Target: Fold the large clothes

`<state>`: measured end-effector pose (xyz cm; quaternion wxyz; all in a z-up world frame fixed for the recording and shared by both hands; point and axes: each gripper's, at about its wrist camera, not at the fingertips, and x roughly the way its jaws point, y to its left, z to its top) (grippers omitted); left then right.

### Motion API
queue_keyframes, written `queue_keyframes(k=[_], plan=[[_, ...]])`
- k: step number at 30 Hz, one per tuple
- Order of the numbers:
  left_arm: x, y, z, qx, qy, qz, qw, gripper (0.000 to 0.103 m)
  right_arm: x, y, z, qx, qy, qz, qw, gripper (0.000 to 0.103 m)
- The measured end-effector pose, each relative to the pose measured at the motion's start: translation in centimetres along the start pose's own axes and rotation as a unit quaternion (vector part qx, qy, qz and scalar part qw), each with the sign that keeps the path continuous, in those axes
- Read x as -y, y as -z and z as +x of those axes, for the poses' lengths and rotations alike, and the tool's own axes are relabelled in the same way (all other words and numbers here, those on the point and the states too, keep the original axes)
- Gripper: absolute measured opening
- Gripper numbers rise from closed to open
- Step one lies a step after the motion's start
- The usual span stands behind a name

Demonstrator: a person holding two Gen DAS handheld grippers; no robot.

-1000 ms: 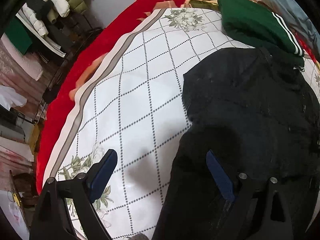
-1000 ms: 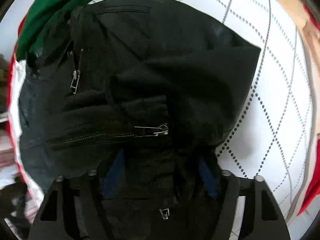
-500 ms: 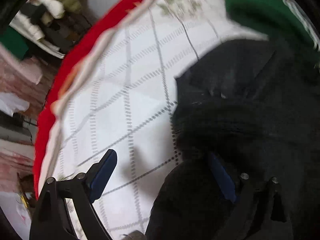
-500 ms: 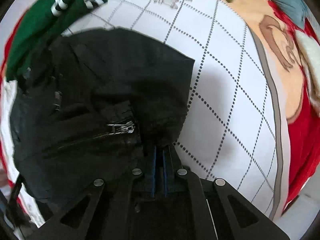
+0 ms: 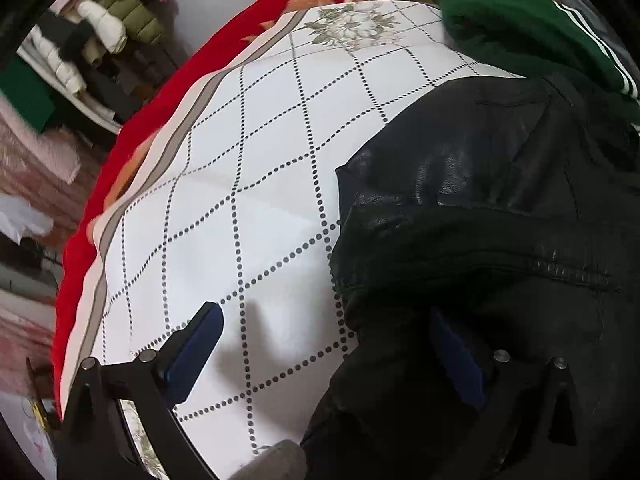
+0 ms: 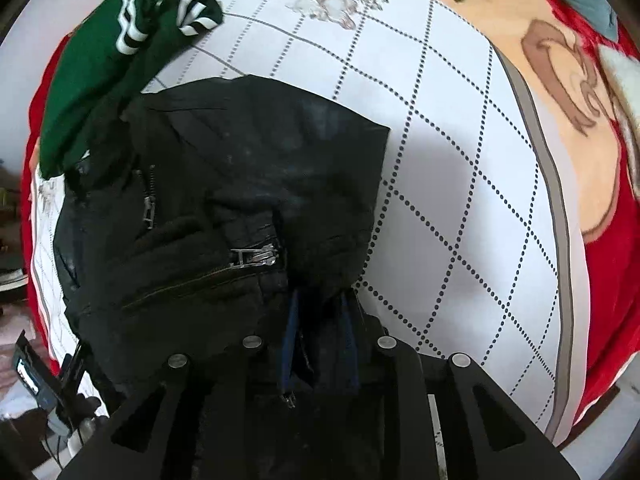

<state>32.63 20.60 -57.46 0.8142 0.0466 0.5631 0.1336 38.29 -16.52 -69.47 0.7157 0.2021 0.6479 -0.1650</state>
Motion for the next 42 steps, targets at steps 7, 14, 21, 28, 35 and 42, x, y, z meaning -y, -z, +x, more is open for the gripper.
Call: queue_keyframes(k=[7,14,21,28,35,42], plan=[[0.1,-0.5,-2.0,-0.015,-0.023,-0.006,0.9996,0.103,-1.1,0.8,-1.7,0.007,0.029,-0.01,1.0,0.041],[3.3,0.1,-3.1,-0.019,-0.08,0.058,0.9949,0.103,-3.9,-0.1,1.1,-0.047,0.014,-0.059,0.997,0.07],[4.3,0.0,-4.2,-0.017,-0.125,0.068,0.9897,0.103,-3.7,-0.7,4.1,-0.072,0.047,-0.087,0.992,0.059],[8.8,4.2,-12.0,-0.012,-0.195,0.087,0.9767,0.103,2.6,-1.6,-0.8,-0.099,-0.061,-0.115,0.987,0.062],[19.5,12.8,-18.3,-0.071,-0.205,0.146,0.9652,0.103,12.7,-2.8,-3.3,-0.121,-0.057,-0.181,0.974,0.072],[30.5,20.1,-22.3,-0.08,-0.183,0.218,0.9554,0.103,20.8,-4.9,-2.9,-0.144,-0.032,-0.155,0.977,0.072]])
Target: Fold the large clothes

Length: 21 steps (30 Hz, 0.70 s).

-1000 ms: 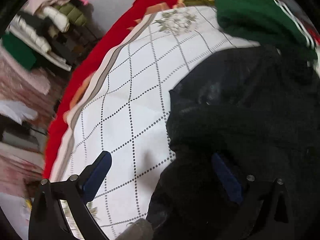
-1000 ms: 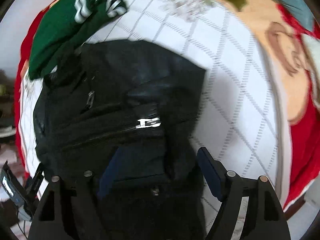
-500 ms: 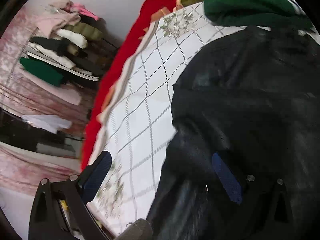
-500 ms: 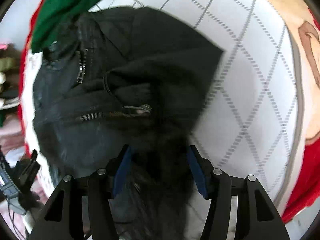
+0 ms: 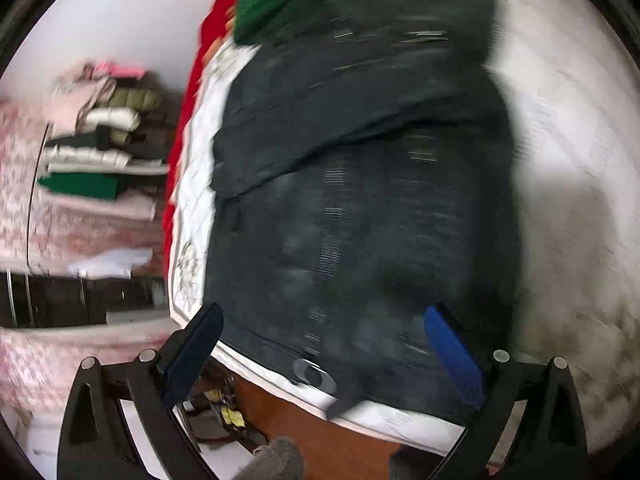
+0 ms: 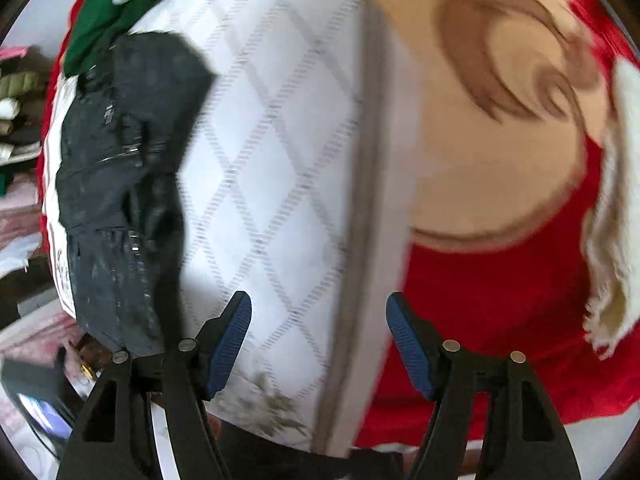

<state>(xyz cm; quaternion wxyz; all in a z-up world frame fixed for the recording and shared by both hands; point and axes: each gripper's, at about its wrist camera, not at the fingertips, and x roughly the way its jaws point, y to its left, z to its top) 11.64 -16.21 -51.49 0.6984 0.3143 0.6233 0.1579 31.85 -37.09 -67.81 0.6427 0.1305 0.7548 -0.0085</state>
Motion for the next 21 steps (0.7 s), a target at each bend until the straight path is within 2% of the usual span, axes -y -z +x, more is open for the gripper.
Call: queue_keyframes(k=[3,7,10,12,15,16,17,18,19,20,21], plan=[[4.2,0.5,-1.0,0.003,0.004,0.028,0.9996,0.103,3.5,0.3,-0.3,-0.002,-0.001,0.024,1.0,0.072],[7.8,0.0,1.3,-0.026,0.001,0.045,0.9986,0.103,4.7,-0.2,0.0,-0.002,-0.001,0.034,0.999,0.072],[7.5,-0.9,4.0,-0.038,-0.009,0.024,0.999,0.103,4.2,-0.9,0.3,0.003,-0.007,0.019,1.0,0.072],[6.2,-1.5,4.9,-0.042,0.006,-0.002,0.9991,0.103,3.3,-1.4,0.7,0.006,-0.025,0.01,1.0,0.072],[4.3,-2.0,5.8,-0.035,0.005,-0.027,0.999,0.103,1.1,-3.3,1.6,0.015,-0.083,-0.008,0.996,0.072],[3.3,-2.1,6.2,-0.036,0.007,-0.039,0.9986,0.095,0.0,-4.2,2.1,0.016,-0.113,-0.016,0.993,0.072],[2.3,-2.0,6.5,-0.035,0.017,-0.055,0.9977,0.072,-1.2,-5.4,2.9,0.015,-0.15,-0.022,0.988,0.079],[1.5,-1.9,6.7,-0.04,0.045,-0.079,0.9951,0.061,-2.0,-6.1,3.6,0.013,-0.18,-0.021,0.983,0.084],[0.6,-1.8,7.0,-0.043,0.075,-0.096,0.9916,0.04,-3.0,-7.0,4.4,0.009,-0.216,-0.02,0.976,0.092],[-0.1,-1.7,7.1,-0.041,0.104,-0.11,0.9876,0.022,-4.1,-8.1,5.5,0.002,-0.256,-0.014,0.966,0.093],[-0.6,-1.7,6.9,-0.033,0.115,-0.115,0.9861,0.02,-4.7,-8.8,6.3,-0.004,-0.275,-0.009,0.961,0.093]])
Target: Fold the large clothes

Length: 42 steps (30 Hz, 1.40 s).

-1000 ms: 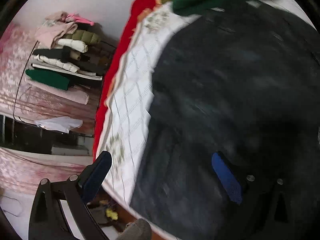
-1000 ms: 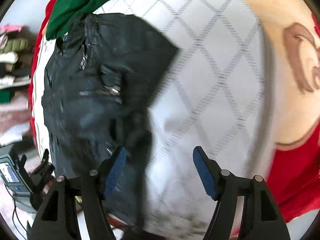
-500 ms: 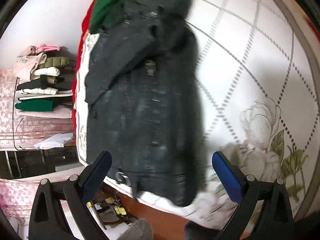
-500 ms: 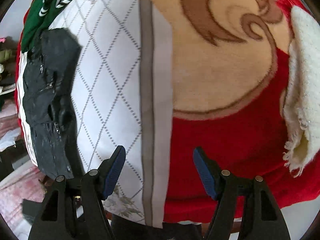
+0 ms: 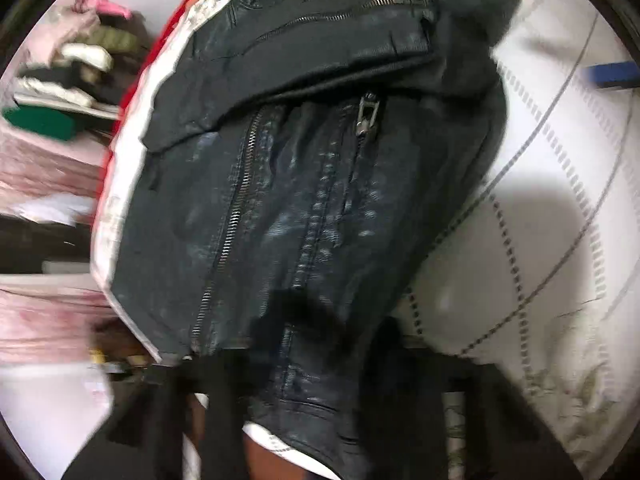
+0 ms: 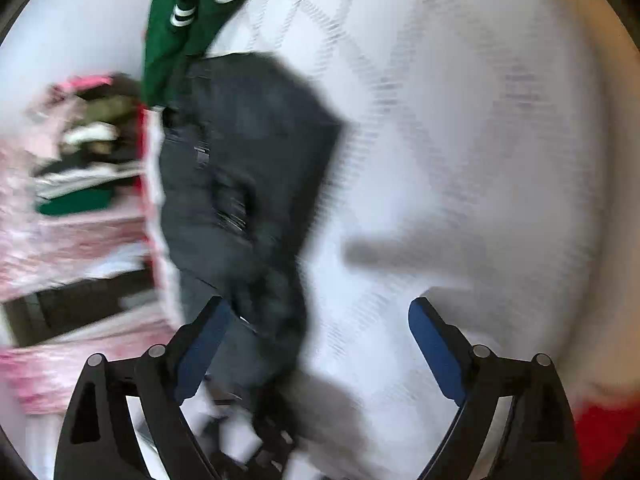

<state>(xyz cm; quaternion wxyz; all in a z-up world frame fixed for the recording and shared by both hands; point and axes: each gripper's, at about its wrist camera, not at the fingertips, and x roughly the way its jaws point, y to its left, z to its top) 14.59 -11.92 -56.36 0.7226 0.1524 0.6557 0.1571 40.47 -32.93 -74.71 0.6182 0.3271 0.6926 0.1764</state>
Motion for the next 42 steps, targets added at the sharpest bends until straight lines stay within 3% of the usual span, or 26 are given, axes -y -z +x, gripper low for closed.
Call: queue_keyframes(k=[2,6,7,8,10,14,17,21,24,29,32,36,37,38,39,40,41,42], plan=[[-0.7,-0.1,-0.8,0.02,0.0,0.002,0.9998,0.011,-0.3,-1.9,3.3,-0.016,-0.053,0.021,0.998,0.094],[-1.9,0.2,-1.8,0.043,0.014,-0.001,0.999,0.008,-2.0,-3.5,5.6,-0.001,-0.086,0.043,0.995,0.099],[-1.9,0.2,-2.1,0.048,0.017,-0.003,0.9987,0.008,-2.5,-3.6,6.0,0.007,-0.096,0.045,0.994,0.094],[-2.4,0.2,-2.4,0.053,0.023,-0.003,0.9983,0.007,-3.2,-3.6,6.5,0.013,-0.099,0.05,0.994,0.074],[-2.9,0.0,-2.8,0.058,0.034,-0.007,0.9977,0.007,-4.1,-3.3,7.5,0.016,-0.059,0.062,0.996,0.043],[-5.5,-0.3,-3.7,0.071,0.067,-0.016,0.9952,0.005,-6.6,-2.2,6.5,0.045,-0.028,0.082,0.995,0.03],[-8.6,-0.4,-4.2,0.074,0.1,-0.029,0.9918,0.005,-11.9,-0.9,4.3,0.07,0.0,0.063,0.996,0.026],[-13.8,-0.5,-4.7,0.072,0.151,-0.053,0.9845,0.006,-20.6,0.3,3.3,0.083,0.059,0.014,0.995,0.025],[-17.9,-0.6,-3.9,0.062,0.184,-0.072,0.9784,0.012,-28.2,0.7,4.9,0.077,0.119,-0.032,0.989,0.025],[-25.5,-0.8,0.0,0.04,0.235,-0.129,0.9626,0.013,-37.2,0.9,12.6,0.058,0.186,-0.075,0.978,0.026],[-30.1,-0.6,4.1,0.012,0.276,-0.195,0.9411,0.014,-40.4,0.1,19.0,0.042,0.217,-0.078,0.972,0.026],[-35.0,0.1,10.5,-0.036,0.336,-0.283,0.8975,0.014,-41.1,-1.3,27.0,0.008,0.238,-0.073,0.968,0.032],[-35.9,0.4,11.5,-0.044,0.344,-0.3,0.8888,0.02,-41.1,-1.7,28.9,-0.007,0.234,-0.07,0.97,0.037],[-36.9,0.7,12.3,-0.051,0.345,-0.316,0.8823,0.028,-41.0,-2.2,30.5,-0.02,0.223,-0.066,0.972,0.051],[-38.0,1.2,12.9,-0.053,0.328,-0.331,0.8833,0.033,-40.8,-2.5,31.7,-0.033,0.208,-0.068,0.975,0.06],[-38.8,1.5,13.1,-0.049,0.31,-0.337,0.8876,0.048,-40.7,-2.9,32.7,-0.049,0.19,-0.075,0.978,0.075],[-39.5,1.7,13.3,-0.045,0.295,-0.342,0.8913,0.071,-40.6,-3.1,32.8,-0.055,0.172,-0.077,0.981,0.077],[-40.2,2.0,13.5,-0.043,0.278,-0.346,0.8951,0.082,-40.4,-3.3,32.4,-0.064,0.149,-0.077,0.984,0.077]])
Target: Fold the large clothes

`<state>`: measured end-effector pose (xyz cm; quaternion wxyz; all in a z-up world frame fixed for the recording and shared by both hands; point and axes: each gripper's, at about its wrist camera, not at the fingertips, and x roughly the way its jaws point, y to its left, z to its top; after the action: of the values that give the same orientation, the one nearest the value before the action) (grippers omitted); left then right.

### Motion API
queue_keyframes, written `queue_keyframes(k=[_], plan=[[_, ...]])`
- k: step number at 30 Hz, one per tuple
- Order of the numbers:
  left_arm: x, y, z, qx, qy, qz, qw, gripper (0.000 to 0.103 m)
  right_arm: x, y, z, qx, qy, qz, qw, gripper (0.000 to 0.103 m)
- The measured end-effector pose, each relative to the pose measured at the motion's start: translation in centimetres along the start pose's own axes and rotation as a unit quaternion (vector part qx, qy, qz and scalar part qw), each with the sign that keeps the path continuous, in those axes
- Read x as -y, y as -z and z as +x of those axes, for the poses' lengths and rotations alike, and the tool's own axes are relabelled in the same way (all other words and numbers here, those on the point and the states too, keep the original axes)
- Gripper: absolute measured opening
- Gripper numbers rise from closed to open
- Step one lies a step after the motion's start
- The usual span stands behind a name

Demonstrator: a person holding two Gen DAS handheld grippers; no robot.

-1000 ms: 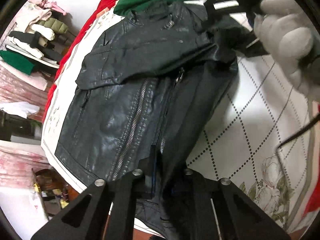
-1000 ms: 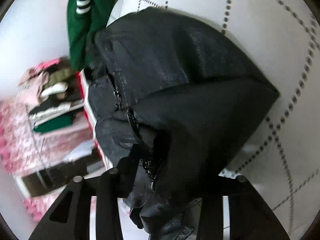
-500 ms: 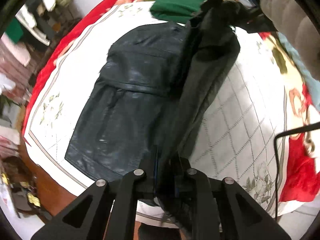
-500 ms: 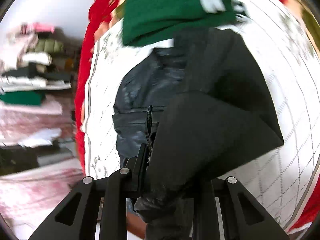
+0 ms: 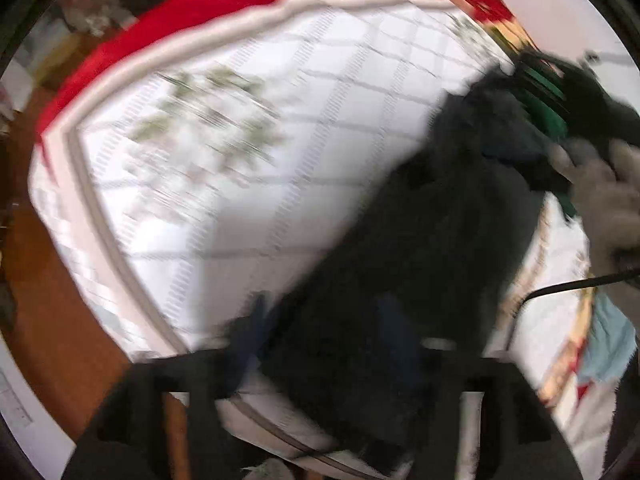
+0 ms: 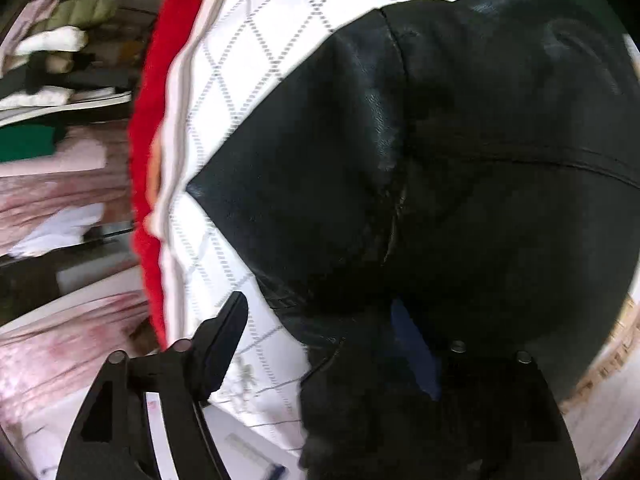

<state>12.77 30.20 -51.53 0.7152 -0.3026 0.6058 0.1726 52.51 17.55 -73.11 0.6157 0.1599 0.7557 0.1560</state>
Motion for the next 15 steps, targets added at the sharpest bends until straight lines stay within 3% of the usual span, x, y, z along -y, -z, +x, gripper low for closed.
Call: queue_keyframes(k=[1,4,5,8,10,13,15], plan=[[-0.3,-0.2,-0.1,0.007,-0.01,-0.001,0.9999,0.088,0.4,-0.1,-0.6,-0.005,-0.025,-0.003,1.0,0.077],[0.6,0.0,0.5,0.013,-0.03,0.016,0.9994,0.088,2.9,-0.1,-4.3,0.009,-0.118,-0.008,0.993,0.077],[1.1,0.0,1.0,0.01,-0.041,0.025,0.9988,0.088,4.4,-0.1,-6.4,0.03,-0.119,-0.007,0.992,0.077],[2.3,0.2,3.9,0.017,-0.105,0.053,0.9929,0.088,10.0,-0.6,-11.7,0.105,-0.039,0.009,0.994,0.08],[2.2,-0.1,7.3,-0.007,-0.132,0.06,0.9894,0.091,13.7,-1.4,-13.2,0.123,-0.005,0.027,0.992,0.08],[1.8,-0.6,9.3,-0.021,-0.137,0.046,0.9892,0.1,18.6,-3.5,-12.5,0.112,-0.01,0.05,0.992,0.08],[2.1,-1.0,9.3,-0.02,-0.143,0.046,0.9885,0.1,20.3,-5.2,-10.4,0.088,-0.039,0.047,0.994,0.08]])
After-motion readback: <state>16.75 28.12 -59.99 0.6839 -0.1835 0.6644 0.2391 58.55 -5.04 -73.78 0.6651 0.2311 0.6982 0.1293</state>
